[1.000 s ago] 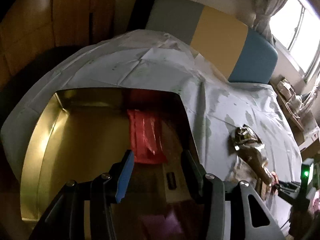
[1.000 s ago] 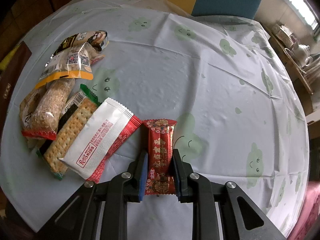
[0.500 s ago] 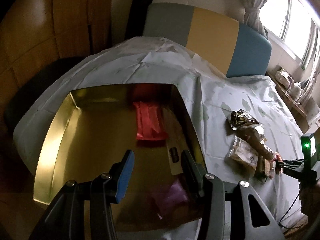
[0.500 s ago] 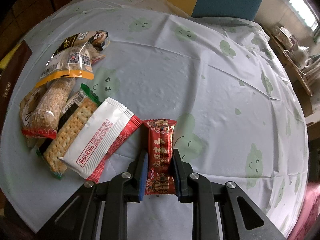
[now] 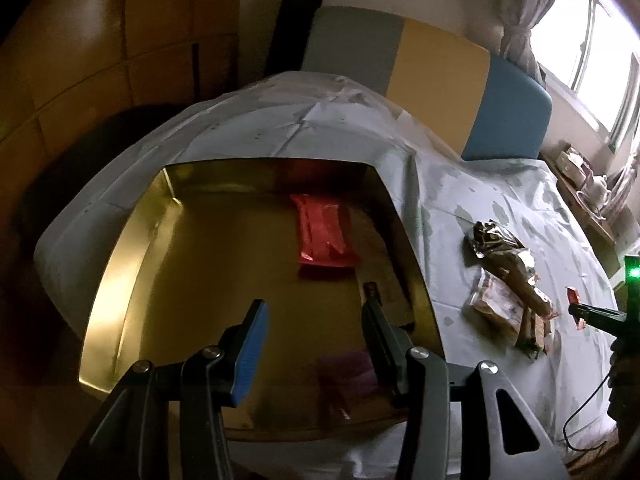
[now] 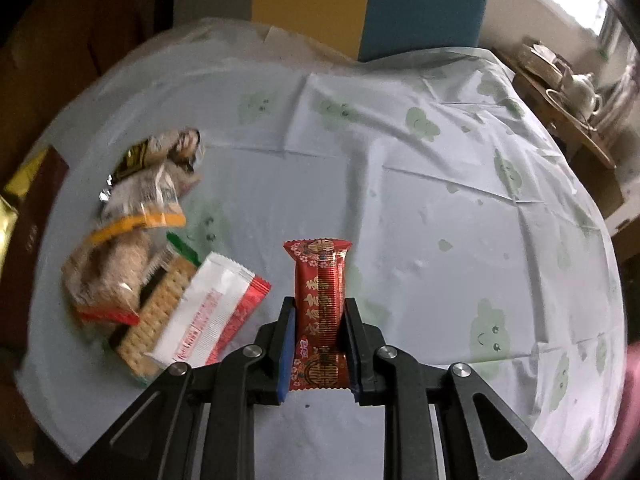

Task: Organize snacks
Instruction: 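Carry the red candy into the gold tray with the right tool and release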

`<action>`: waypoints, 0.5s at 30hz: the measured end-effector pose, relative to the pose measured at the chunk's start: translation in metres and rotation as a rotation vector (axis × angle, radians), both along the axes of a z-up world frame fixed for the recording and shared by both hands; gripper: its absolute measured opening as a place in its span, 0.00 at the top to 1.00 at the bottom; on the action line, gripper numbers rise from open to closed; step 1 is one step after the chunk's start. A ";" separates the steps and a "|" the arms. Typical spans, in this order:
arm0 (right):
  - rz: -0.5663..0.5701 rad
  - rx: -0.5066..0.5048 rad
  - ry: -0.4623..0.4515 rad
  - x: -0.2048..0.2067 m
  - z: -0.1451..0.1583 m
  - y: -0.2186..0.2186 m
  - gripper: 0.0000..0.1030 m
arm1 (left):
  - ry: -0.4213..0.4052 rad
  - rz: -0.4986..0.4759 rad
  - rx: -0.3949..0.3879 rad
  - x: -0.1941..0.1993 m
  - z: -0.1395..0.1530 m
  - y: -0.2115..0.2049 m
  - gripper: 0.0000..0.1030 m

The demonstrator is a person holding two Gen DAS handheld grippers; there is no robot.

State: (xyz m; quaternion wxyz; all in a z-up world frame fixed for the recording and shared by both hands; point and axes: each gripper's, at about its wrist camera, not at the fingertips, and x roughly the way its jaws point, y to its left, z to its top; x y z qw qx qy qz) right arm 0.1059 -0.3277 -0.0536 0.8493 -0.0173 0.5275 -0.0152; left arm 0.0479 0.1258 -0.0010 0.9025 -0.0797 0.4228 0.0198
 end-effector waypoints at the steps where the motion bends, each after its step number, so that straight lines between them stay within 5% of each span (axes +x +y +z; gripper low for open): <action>1: 0.004 0.002 -0.004 0.000 0.003 0.001 0.79 | -0.002 0.003 0.001 0.000 0.000 0.001 0.52; 7: 0.097 0.038 -0.081 -0.005 0.039 0.033 0.79 | 0.005 0.029 -0.019 -0.001 -0.004 0.012 0.52; 15: 0.353 0.166 -0.121 -0.011 0.064 0.138 0.79 | 0.003 0.063 -0.047 -0.004 -0.006 0.025 0.52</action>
